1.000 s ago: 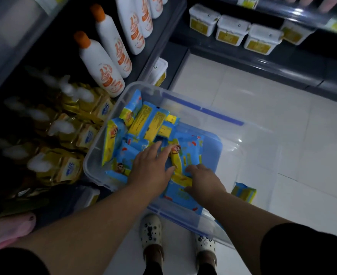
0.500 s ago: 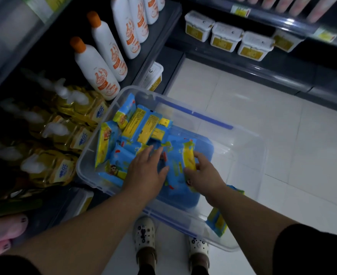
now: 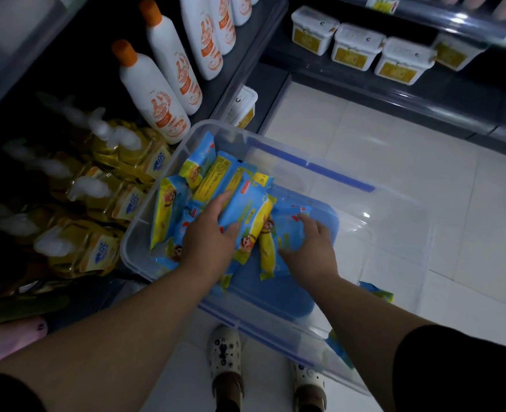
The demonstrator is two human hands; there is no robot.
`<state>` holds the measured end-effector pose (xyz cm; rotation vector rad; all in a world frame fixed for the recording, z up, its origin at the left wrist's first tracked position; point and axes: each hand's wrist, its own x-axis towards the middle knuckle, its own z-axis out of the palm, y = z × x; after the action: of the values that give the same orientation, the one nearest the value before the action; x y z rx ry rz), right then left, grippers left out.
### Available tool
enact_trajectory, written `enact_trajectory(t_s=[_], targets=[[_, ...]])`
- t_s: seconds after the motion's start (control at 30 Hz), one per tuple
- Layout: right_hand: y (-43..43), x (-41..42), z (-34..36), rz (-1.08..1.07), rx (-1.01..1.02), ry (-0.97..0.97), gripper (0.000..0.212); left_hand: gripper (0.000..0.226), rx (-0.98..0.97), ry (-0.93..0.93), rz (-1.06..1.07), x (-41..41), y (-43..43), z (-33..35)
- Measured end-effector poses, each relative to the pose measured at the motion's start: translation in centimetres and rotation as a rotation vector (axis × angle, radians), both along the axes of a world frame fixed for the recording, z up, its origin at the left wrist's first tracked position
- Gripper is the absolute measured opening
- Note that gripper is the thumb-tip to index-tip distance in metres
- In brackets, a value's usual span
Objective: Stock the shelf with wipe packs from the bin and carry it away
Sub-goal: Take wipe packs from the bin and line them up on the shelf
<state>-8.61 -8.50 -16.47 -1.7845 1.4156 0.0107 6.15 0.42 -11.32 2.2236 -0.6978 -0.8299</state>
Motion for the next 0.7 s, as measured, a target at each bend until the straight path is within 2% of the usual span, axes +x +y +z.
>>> enact_trajectory(t_s=[0.1,0.23,0.37,0.5,0.7], targets=[[-0.2,1.0,-1.3,0.178,-0.032,0.065,0.091,0.051,-0.044,-0.009,-0.021,0.5,0.0,-0.6],[-0.4,1.4,-2.0,0.221,-0.073,0.145,0.087,0.049,-0.058,-0.036,-0.033,0.6,0.2,-1.3],[-0.3,1.2,-0.9,0.229,-0.057,0.081,0.079,0.049,-0.057,-0.036,-0.032,0.5,0.7,-0.9],[-0.4,1.0,3.0,0.221,-0.024,0.029,0.074,0.049,-0.023,-0.079,-0.041,0.6,0.9,1.9],[-2.4,1.8,12.3,0.26,-0.129,-0.028,0.076,0.05,-0.09,-0.154,-0.015,1.1,0.2,10.4]])
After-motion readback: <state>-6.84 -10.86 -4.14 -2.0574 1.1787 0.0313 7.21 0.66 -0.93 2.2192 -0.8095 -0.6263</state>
